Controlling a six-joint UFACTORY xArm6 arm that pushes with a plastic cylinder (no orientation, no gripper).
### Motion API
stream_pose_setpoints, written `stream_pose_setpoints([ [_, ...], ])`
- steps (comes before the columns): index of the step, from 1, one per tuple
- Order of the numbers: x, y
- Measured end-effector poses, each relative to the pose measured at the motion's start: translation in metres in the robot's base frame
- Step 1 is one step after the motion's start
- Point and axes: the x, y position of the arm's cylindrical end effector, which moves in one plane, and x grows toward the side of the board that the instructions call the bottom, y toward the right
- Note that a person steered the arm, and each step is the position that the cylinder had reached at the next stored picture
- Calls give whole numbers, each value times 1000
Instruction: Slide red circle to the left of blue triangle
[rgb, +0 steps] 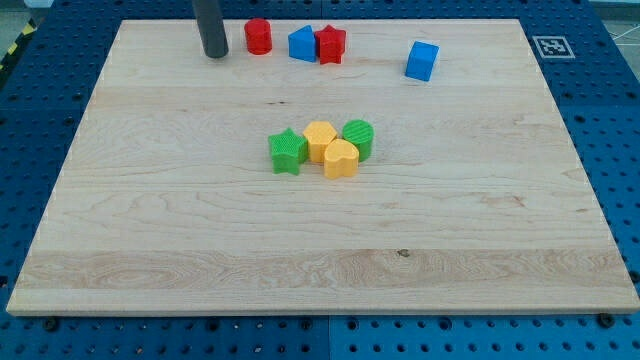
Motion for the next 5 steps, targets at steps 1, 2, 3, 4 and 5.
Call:
stream_pose_setpoints([
  [1,-18,1],
  [2,-18,1],
  [3,-18,21],
  [4,-18,33],
  [5,-18,34],
])
